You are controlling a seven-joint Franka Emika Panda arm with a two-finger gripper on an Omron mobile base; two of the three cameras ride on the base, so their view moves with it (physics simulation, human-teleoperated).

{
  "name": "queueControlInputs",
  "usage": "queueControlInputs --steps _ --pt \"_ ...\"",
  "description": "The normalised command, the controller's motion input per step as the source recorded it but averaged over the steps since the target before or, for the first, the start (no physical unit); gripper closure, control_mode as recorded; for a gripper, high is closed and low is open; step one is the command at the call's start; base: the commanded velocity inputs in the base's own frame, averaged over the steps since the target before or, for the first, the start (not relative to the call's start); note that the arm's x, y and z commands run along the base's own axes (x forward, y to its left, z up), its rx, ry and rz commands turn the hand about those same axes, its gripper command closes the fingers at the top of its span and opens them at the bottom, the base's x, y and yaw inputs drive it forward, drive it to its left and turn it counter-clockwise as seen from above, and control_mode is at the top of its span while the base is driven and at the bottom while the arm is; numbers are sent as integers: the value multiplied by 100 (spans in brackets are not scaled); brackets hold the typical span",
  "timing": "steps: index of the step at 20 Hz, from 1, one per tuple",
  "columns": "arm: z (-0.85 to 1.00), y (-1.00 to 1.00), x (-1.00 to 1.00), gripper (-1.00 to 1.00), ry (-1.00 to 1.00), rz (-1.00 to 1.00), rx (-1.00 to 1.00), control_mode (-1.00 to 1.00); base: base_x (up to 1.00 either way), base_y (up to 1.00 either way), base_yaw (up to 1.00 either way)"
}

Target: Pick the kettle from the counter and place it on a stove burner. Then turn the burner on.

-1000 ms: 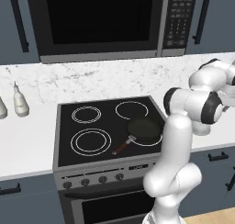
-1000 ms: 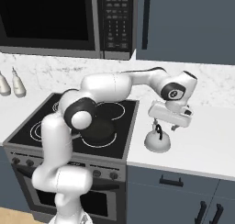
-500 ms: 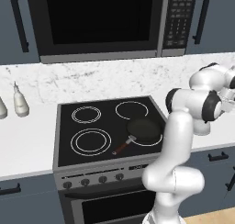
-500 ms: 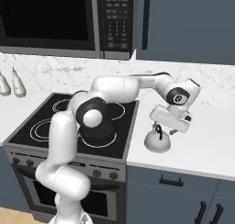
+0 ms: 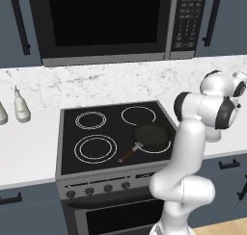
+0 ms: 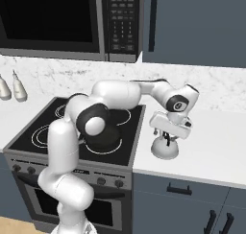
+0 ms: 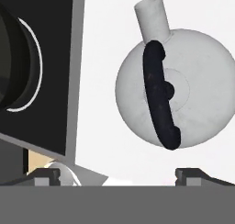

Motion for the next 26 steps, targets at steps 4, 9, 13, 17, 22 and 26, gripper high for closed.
queueControlInputs --steps 4,9,13,17,22,26 --pt "-13 -11 18 -100 -26 0 -1 -100 0 0 0" --pt "-10 -10 5 -100 -20 0 0 -100 0 0 0" --pt "-16 -6 0 -100 -6 0 -4 -100 0 0 0" --pt "-22 1 13 -100 0 3 -8 -100 0 0 0" --pt "-5 0 11 -100 0 0 -1 -100 0 0 0" --pt "-7 -14 10 -100 0 0 0 -100 0 0 0"
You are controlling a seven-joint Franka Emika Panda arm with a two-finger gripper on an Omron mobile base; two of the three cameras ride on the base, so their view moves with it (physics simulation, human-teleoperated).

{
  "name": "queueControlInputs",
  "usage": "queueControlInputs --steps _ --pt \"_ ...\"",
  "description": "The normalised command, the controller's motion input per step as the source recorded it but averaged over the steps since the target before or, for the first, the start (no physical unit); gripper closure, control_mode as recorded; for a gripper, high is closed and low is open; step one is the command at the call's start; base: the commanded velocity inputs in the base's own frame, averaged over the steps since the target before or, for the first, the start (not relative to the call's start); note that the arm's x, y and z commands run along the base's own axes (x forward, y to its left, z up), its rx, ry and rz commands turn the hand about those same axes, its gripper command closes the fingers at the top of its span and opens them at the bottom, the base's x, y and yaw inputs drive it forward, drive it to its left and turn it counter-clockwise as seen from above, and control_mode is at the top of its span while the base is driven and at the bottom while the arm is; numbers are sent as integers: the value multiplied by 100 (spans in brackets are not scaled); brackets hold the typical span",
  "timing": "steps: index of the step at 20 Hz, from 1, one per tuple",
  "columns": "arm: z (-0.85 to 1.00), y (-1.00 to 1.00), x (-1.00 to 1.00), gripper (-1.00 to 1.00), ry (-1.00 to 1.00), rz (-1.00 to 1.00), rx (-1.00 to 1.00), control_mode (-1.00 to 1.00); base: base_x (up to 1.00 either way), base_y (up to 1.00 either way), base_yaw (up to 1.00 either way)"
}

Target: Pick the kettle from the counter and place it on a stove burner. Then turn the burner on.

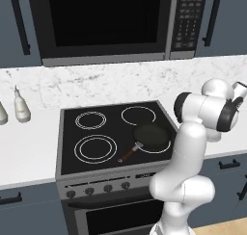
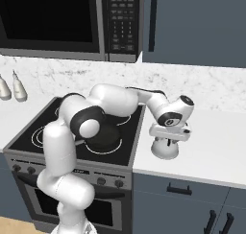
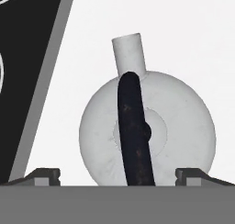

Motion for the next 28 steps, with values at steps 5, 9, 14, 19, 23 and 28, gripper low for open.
queueControlInputs --steps 5,9,14,19,23,28 --pt "-5 -8 6 -100 0 0 0 -100 0 0 0" --pt "0 -2 1 -100 0 0 0 -100 0 0 0" --pt "10 -11 0 -100 -2 0 2 -100 0 0 0" --pt "2 -7 2 -100 -5 0 0 -100 0 0 0" --pt "-15 -1 12 -100 -4 0 -4 -100 0 0 0" --pt "-49 0 8 100 0 0 -17 -100 0 0 0"
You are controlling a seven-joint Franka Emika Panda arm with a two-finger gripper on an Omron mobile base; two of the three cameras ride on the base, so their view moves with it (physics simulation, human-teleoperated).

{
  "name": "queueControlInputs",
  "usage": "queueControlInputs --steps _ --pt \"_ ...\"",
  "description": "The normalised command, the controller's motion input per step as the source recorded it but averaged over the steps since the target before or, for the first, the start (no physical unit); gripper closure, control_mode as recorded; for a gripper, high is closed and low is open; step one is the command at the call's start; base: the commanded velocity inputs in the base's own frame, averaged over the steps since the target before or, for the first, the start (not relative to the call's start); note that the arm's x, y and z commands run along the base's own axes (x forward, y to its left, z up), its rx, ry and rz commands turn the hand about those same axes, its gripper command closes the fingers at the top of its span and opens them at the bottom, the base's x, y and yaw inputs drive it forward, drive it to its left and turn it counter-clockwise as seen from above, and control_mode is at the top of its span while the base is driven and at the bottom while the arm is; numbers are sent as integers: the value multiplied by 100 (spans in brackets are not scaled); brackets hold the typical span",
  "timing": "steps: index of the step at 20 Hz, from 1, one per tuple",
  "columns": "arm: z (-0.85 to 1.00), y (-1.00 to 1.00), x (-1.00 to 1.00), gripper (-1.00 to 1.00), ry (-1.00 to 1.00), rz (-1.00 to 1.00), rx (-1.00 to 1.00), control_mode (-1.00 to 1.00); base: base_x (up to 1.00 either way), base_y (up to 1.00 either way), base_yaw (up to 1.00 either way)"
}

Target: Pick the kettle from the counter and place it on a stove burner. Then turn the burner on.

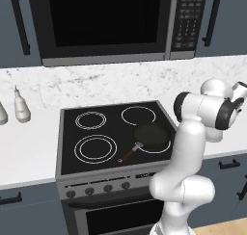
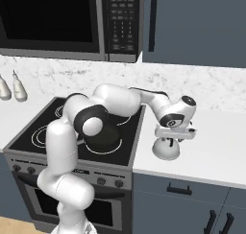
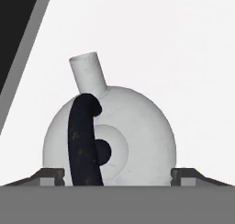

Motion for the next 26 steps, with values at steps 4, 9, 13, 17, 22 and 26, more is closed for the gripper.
queueControlInputs --steps 4,9,13,17,22,26 --pt "-5 0 4 100 0 0 -2 -100 0 0 0" --pt "0 0 -1 100 -3 0 0 -100 0 0 0" --pt "14 11 -24 100 -15 0 0 -100 0 0 0" --pt "60 26 -55 100 -32 0 0 -100 0 0 0" --pt "98 62 -61 100 -31 0 -3 -100 0 0 0" --pt "100 95 -63 100 -30 0 -8 -100 0 0 0"
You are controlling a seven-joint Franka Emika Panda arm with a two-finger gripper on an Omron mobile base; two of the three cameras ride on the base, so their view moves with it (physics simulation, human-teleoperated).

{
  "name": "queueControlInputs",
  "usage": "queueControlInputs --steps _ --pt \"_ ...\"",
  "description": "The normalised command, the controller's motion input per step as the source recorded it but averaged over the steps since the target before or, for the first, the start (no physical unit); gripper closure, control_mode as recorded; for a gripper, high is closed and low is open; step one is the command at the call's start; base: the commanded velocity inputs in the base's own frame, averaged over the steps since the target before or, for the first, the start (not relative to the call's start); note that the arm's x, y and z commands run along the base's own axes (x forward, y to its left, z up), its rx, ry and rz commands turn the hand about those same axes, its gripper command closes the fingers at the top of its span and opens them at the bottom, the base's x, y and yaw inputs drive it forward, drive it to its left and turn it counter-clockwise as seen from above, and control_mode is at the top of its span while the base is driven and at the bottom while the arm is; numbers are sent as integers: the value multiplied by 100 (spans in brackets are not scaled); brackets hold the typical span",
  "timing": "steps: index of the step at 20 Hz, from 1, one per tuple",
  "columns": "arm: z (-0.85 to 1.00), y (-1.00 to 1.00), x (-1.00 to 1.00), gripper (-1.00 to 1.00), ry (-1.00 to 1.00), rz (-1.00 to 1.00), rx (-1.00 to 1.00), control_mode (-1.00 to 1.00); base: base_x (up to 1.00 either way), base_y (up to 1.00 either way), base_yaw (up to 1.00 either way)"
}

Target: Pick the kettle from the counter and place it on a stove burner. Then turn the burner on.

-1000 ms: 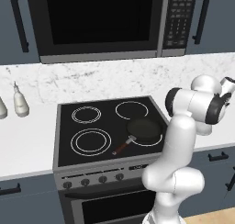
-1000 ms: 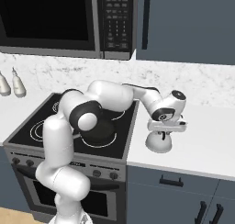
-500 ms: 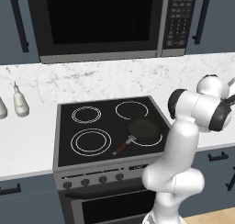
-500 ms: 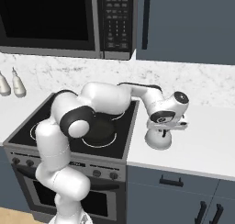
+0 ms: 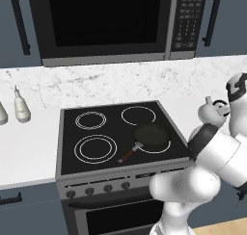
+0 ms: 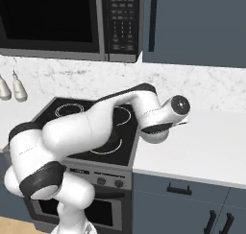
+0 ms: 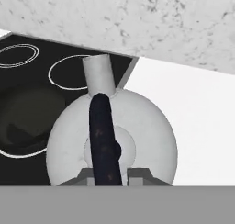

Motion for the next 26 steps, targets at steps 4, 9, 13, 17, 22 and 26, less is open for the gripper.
queueControlInputs --steps 4,9,13,17,22,26 --pt "100 100 -52 100 -23 0 -7 -100 0 0 0" --pt "88 100 -29 100 -15 1 -14 -100 0 0 0" --pt "50 100 -13 100 0 3 -14 -100 0 0 0" --pt "36 100 -18 100 1 6 -12 -100 0 0 0" --pt "12 100 -9 100 5 5 -11 -100 0 0 0" --pt "-5 100 -4 100 5 3 -8 -100 0 0 0"
